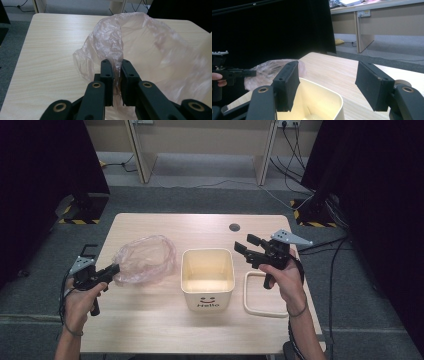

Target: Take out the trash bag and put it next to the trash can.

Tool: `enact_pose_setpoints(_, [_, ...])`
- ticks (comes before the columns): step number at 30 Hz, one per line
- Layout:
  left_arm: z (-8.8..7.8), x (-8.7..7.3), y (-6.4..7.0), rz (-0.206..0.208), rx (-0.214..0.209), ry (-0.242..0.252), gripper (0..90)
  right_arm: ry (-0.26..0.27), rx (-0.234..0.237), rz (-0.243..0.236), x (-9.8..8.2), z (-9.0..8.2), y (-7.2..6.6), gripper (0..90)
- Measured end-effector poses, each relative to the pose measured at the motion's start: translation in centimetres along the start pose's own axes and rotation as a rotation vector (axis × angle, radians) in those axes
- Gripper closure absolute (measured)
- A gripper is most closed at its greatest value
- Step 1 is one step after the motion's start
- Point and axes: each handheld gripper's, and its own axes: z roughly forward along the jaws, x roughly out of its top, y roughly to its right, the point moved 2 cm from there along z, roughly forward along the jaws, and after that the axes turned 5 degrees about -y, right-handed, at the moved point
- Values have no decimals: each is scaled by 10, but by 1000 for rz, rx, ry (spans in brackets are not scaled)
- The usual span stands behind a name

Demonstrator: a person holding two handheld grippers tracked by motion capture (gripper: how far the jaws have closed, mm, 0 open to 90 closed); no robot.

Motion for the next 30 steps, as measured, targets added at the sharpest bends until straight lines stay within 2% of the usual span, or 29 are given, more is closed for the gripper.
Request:
enact_pose_setpoints(3, [0,-2,0,17,10,-5,787,-2,-4,-1,-1,0,1,354])
enact_pose_setpoints(7, [-2,-5,-3,-7,3,-14,730,-7,-4,1,-2,1,2,355])
enact_pose_setpoints(10, [-5,-6,-2,-14,0,-23,615,-7,-3,1,-1,1,2,355])
enact_pose_setpoints(12, [-6,-6,3,-5,3,-31,494,-7,-2,1,-1,1,2,355])
enact_pose_setpoints(14, [-8,-4,9,-14,2,-27,394,-9,-4,1,-2,1,2,355])
enact_pose_setpoints(16, [-11,0,15,-21,0,-16,328,-9,-5,1,-2,2,2,354])
enact_pose_setpoints(18, [-15,5,22,0,17,2,296,-10,-3,0,-2,2,1,354])
enact_pose_setpoints(22, [-27,18,33,15,61,84,259,-9,-3,1,-1,1,2,354])
enact_pose_setpoints(24, [-33,23,41,20,45,105,258,-6,-5,2,-1,0,3,354])
enact_pose_setpoints(26, [-36,25,52,33,12,111,253,-2,-10,3,-1,-1,4,353])
enact_pose_setpoints(30, [-35,20,76,67,-69,84,215,-2,-16,5,-1,-2,5,352])
